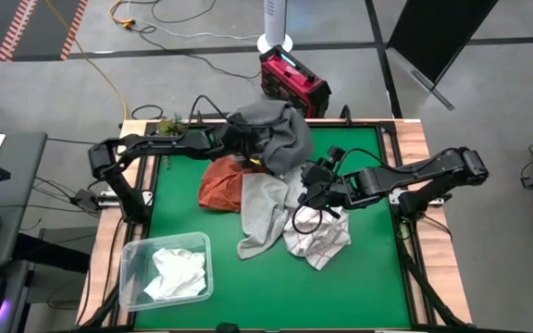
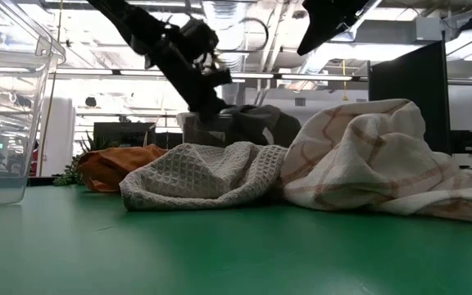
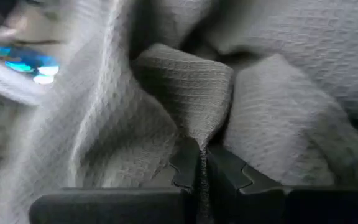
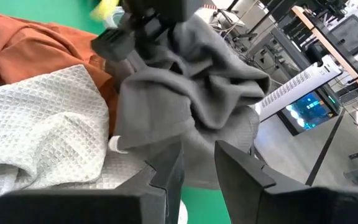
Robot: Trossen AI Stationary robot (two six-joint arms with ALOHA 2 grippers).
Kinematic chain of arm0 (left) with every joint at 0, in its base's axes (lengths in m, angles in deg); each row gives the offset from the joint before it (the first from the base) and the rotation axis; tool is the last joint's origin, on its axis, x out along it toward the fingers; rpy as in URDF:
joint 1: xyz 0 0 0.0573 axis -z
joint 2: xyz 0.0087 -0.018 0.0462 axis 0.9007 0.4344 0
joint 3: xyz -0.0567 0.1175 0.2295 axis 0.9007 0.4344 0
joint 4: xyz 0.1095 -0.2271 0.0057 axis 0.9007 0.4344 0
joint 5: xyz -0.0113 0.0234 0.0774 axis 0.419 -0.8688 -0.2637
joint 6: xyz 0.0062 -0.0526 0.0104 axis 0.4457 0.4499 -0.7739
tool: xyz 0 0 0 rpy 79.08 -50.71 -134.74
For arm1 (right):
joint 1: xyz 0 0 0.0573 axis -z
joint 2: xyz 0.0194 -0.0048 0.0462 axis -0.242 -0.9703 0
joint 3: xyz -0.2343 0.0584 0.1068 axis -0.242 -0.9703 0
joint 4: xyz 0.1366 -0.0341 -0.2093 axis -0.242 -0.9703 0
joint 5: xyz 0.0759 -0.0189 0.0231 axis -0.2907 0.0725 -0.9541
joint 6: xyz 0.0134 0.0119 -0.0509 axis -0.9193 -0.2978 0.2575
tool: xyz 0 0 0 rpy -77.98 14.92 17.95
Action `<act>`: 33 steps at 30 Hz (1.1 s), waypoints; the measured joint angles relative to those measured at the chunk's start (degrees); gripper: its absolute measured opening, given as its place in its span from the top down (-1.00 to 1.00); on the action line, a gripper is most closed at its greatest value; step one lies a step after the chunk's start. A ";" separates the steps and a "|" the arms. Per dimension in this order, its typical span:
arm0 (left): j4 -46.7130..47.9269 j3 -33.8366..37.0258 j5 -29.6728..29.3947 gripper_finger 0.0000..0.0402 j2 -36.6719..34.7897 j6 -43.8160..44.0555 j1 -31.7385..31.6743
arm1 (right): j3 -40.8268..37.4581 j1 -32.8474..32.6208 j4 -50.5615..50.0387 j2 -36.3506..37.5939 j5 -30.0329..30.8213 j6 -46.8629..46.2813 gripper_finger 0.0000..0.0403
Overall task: Sort towels by color in basket
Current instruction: Put the gray towel into the top transparent bin
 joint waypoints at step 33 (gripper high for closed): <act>23.13 -21.64 18.69 0.26 -6.57 -12.42 2.94 | -12.13 -8.02 -14.53 14.47 12.08 -18.43 0.37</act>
